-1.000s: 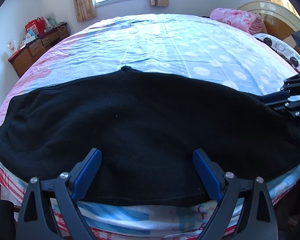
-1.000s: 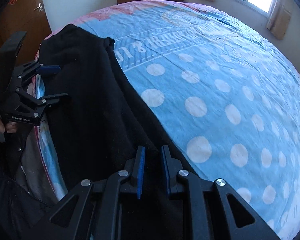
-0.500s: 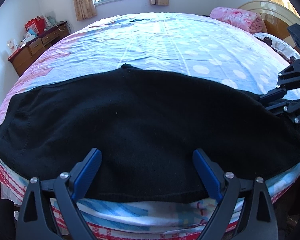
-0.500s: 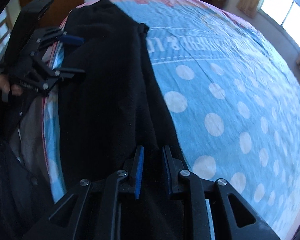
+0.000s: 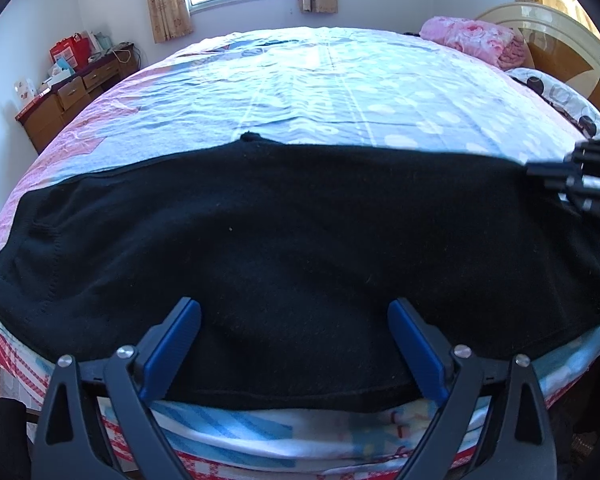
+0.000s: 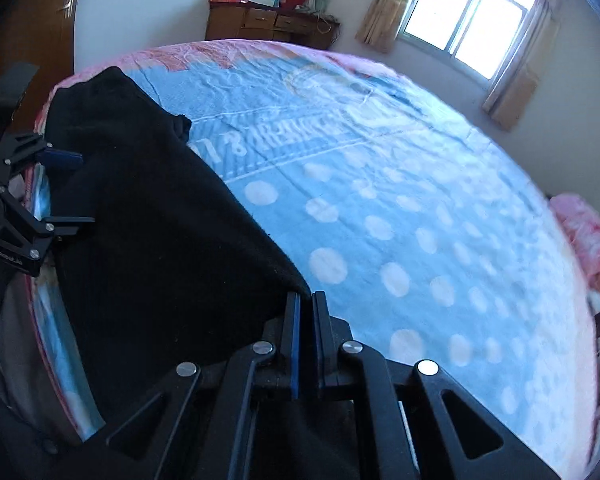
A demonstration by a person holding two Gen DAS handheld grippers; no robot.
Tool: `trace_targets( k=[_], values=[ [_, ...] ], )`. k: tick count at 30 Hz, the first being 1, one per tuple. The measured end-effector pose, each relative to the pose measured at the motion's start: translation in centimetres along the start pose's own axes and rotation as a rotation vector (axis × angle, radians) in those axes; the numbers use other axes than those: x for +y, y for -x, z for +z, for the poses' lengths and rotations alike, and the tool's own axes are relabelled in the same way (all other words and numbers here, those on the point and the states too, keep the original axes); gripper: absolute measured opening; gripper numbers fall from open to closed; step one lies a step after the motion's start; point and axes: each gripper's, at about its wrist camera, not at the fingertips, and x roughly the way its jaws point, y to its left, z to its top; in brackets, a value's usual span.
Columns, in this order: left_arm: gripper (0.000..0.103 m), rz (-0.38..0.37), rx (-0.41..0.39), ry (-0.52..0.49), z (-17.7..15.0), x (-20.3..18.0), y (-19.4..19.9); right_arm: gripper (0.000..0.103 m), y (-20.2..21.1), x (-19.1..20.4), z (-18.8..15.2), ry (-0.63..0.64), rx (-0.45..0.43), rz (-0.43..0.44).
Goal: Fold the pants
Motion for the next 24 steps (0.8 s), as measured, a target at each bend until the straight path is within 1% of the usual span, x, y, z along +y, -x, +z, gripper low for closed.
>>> trace_targets(
  k=[2,3,4,5,6,7,8,9,10,11,12,13,15,16,17,18,19,20,22,23,24],
  values=[
    [0.097,0.002,0.000,-0.002,0.0,0.0,0.0,0.007,-1.3,0.6,-0.7,0.018,0.032,0.014],
    [0.097,0.000,-0.001,0.001,0.0,0.0,0.0,0.009,-1.8,0.6,-1.1,0.014,0.030,0.014],
    [0.097,-0.002,0.000,0.003,0.0,0.1,0.0,0.011,-1.6,0.4,-1.2,0.007,0.001,0.009],
    [0.097,-0.004,0.001,0.004,0.0,0.1,0.0,0.015,-1.5,-0.1,-1.2,-0.014,-0.005,0.021],
    [0.097,-0.006,0.001,0.004,0.0,0.1,0.0,0.016,-1.4,-1.1,-1.1,-0.061,-0.003,0.057],
    [0.097,-0.008,0.002,0.003,0.0,0.1,0.1,0.016,-0.7,-2.7,-1.2,-0.154,-0.027,0.134],
    [0.097,-0.010,0.003,0.004,0.1,0.2,0.1,0.016,0.6,-4.4,-1.6,-0.269,-0.088,0.207],
    [0.097,-0.014,0.004,0.005,0.1,0.2,0.1,0.021,1.8,-6.2,-2.2,-0.392,-0.161,0.258],
    [0.097,-0.016,0.005,0.007,0.2,0.3,0.1,0.027,3.3,-8.4,-3.0,-0.520,-0.229,0.286],
    [0.097,-0.021,0.004,0.008,0.2,0.3,0.2,0.037,4.6,-10.0,-4.0,-0.613,-0.270,0.278],
    [0.097,-0.026,0.003,0.009,0.3,0.3,0.2,0.037,5.5,-10.9,-4.5,-0.653,-0.280,0.242],
    [0.097,-0.033,0.000,0.009,0.5,0.2,0.4,0.037,6.5,-11.0,-5.2,-0.631,-0.252,0.171],
    [0.097,-0.057,-0.016,0.014,0.8,0.1,0.7,0.036,7.3,-10.1,-6.2,-0.557,-0.187,0.088],
    [0.097,-0.076,-0.027,0.009,1.2,-0.2,1.0,0.035,7.5,-9.5,-7.0,-0.549,-0.154,0.094],
    [0.097,-0.083,-0.033,0.000,1.4,-0.5,1.0,0.029,7.3,-9.1,-7.5,-0.559,-0.131,0.123],
    [0.097,-0.084,-0.038,-0.013,1.7,-0.9,1.1,0.023,6.9,-8.7,-8.2,-0.574,-0.094,0.126],
    [0.097,-0.083,-0.048,-0.031,2.1,-1.6,1.2,0.022,7.0,-8.6,-9.1,-0.576,-0.065,0.116],
    [0.097,-0.088,-0.052,-0.044,2.4,-2.1,1.3,0.022,6.9,-8.2,-9.8,-0.558,-0.041,0.082],
    [0.097,-0.101,-0.050,-0.074,2.7,-3.2,1.3,0.022,6.3,-7.1,-9.8,-0.473,0.007,-0.036],
    [0.097,-0.106,-0.046,-0.087,2.7,-3.8,1.3,0.022,5.9,-6.9,-9.7,-0.432,0.021,-0.063],
    [0.097,-0.117,-0.040,-0.095,2.6,-4.3,1.3,0.022,5.7,-6.9,-10.0,-0.415,0.028,-0.051]
  ],
)
